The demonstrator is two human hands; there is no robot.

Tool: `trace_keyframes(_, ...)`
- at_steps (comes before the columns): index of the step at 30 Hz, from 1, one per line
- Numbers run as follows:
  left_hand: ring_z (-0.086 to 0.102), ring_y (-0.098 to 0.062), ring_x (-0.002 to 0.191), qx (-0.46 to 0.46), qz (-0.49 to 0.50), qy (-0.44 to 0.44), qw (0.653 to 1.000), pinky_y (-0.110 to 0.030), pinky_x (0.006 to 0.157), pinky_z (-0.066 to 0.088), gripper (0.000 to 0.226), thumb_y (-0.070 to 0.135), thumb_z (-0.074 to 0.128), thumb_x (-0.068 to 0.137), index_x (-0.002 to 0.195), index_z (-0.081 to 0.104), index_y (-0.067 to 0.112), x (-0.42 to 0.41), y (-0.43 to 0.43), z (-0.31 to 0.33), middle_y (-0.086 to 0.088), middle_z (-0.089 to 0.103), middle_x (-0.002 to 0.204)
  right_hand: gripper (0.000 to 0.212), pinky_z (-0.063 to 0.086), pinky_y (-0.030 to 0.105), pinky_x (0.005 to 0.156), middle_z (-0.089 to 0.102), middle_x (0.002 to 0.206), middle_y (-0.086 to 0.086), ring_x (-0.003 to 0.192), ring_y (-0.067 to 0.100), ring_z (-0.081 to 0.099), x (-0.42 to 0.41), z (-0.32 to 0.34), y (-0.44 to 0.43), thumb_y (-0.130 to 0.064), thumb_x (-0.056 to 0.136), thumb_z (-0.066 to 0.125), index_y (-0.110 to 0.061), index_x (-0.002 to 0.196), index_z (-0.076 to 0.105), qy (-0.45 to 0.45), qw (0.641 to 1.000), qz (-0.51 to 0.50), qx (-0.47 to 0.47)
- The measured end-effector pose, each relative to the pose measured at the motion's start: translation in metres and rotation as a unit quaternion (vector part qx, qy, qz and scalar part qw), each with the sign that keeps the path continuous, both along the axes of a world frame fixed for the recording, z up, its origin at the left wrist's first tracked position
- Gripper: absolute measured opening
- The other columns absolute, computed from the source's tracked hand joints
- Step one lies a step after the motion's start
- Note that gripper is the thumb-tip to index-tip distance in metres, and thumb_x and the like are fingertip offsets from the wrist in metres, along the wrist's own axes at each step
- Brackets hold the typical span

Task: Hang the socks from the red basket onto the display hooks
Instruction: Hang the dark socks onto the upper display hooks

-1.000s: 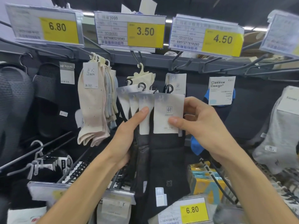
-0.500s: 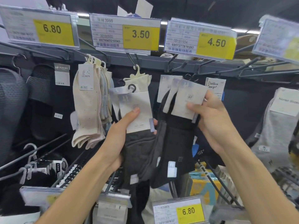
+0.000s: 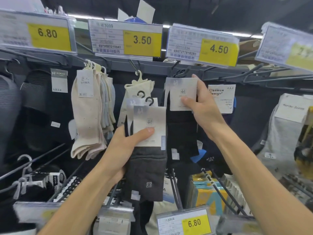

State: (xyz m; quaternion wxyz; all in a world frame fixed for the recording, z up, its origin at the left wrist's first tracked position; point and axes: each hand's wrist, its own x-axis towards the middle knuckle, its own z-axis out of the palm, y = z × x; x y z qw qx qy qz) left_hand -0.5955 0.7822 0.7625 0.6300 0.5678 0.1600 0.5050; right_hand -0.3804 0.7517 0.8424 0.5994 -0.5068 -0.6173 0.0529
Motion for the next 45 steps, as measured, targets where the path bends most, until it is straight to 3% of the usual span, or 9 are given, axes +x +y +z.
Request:
trace_keyframes(4, 0.077, -0.021, 0.088, 0.026, -0.004, 0.003, 1.000, -0.024, 0.065, 0.060, 0.028, 0.029, 0.081, 0.067, 0.095, 0.080, 0.026, 0.002, 0.000, 0.001, -0.006, 0.079, 0.101, 0.074, 0.043, 0.002, 0.087, 0.044, 0.149, -0.007, 0.113, -0.018, 0.051, -0.002, -0.001, 0.009, -0.009, 0.100, 0.054, -0.022, 0.158, 0.010, -0.058, 0.998, -0.018, 0.007)
trace_keyframes(9, 0.077, -0.024, 0.092, 0.043, -0.005, 0.011, 0.999, -0.026, 0.068, 0.061, 0.047, 0.035, 0.084, 0.061, 0.105, 0.074, 0.019, 0.001, 0.001, -0.001, -0.007, 0.079, 0.103, 0.078, 0.037, -0.004, 0.077, 0.050, 0.129, -0.014, 0.095, -0.027, 0.051, -0.003, -0.006, 0.009, -0.008, 0.099, 0.053, -0.019, 0.159, 0.004, -0.110, 0.991, -0.069, -0.040)
trace_keyframes(13, 0.077, -0.024, 0.093, 0.053, 0.011, 0.023, 0.998, -0.028, 0.070, 0.061, 0.059, 0.039, 0.083, 0.060, 0.113, 0.069, 0.015, 0.002, 0.003, -0.002, -0.006, 0.079, 0.103, 0.073, 0.032, 0.018, 0.107, 0.036, 0.151, -0.003, 0.132, 0.005, 0.037, -0.021, -0.011, -0.006, -0.011, 0.096, 0.053, -0.018, 0.158, 0.014, -0.127, 0.975, -0.176, 0.050)
trace_keyframes(16, 0.076, -0.025, 0.096, 0.072, 0.014, 0.026, 0.997, -0.030, 0.073, 0.062, 0.054, 0.038, 0.084, 0.066, 0.113, 0.070, 0.015, 0.002, 0.003, -0.002, -0.006, 0.079, 0.105, 0.057, 0.027, 0.025, 0.117, 0.035, 0.154, -0.009, 0.142, 0.004, 0.031, -0.041, -0.026, -0.026, -0.022, 0.098, 0.051, -0.021, 0.152, 0.031, -0.122, 0.973, -0.124, 0.149)
trace_keyframes(20, 0.075, -0.024, 0.099, 0.112, 0.001, 0.017, 0.994, -0.028, 0.078, 0.061, 0.037, 0.036, 0.081, 0.075, 0.109, 0.075, 0.023, 0.004, 0.000, 0.000, -0.006, 0.078, 0.109, 0.037, 0.054, 0.028, 0.095, 0.061, 0.124, -0.019, 0.116, 0.003, 0.060, -0.058, -0.039, -0.041, -0.035, 0.094, 0.058, -0.032, 0.130, 0.055, -0.103, 0.991, 0.019, 0.087)
trace_keyframes(23, 0.075, -0.023, 0.099, 0.122, 0.001, 0.014, 0.992, -0.025, 0.077, 0.060, 0.035, 0.037, 0.079, 0.076, 0.109, 0.075, 0.027, 0.004, -0.002, 0.000, -0.005, 0.078, 0.108, 0.031, 0.060, 0.029, 0.078, 0.069, 0.106, -0.018, 0.096, 0.006, 0.069, -0.058, -0.038, -0.041, -0.032, 0.088, 0.068, -0.040, 0.117, 0.061, -0.081, 0.993, 0.060, 0.053)
trace_keyframes(31, 0.073, -0.021, 0.105, 0.128, 0.025, 0.009, 0.991, -0.032, 0.089, 0.060, 0.044, 0.040, 0.080, 0.072, 0.114, 0.071, 0.031, 0.007, 0.004, -0.002, -0.001, 0.077, 0.112, 0.032, 0.063, 0.036, 0.071, 0.069, 0.106, -0.015, 0.096, 0.012, 0.070, -0.051, -0.038, -0.036, -0.025, 0.087, 0.072, -0.043, 0.112, 0.063, -0.052, 0.993, 0.081, 0.065)
trace_keyframes(38, 0.073, -0.016, 0.106, 0.166, -0.022, 0.027, 0.985, -0.020, 0.081, 0.057, 0.024, 0.039, 0.071, 0.087, 0.110, 0.074, 0.034, 0.010, 0.003, -0.002, 0.001, 0.076, 0.114, 0.034, 0.061, 0.042, 0.073, 0.070, 0.101, -0.008, 0.091, 0.016, 0.069, -0.046, -0.037, -0.034, -0.027, 0.089, 0.070, -0.045, 0.117, 0.063, -0.043, 0.994, 0.067, 0.071)
trace_keyframes(45, 0.072, -0.005, 0.097, 0.241, 0.054, 0.129, 0.960, -0.023, 0.079, 0.056, 0.029, 0.058, 0.054, 0.079, 0.105, 0.065, 0.052, 0.016, 0.011, -0.013, 0.015, 0.075, 0.104, 0.027, 0.057, 0.044, 0.086, 0.070, 0.104, -0.012, 0.095, 0.014, 0.068, -0.018, -0.018, -0.032, -0.028, 0.093, 0.059, -0.044, 0.115, 0.062, 0.058, 0.984, -0.063, 0.153)
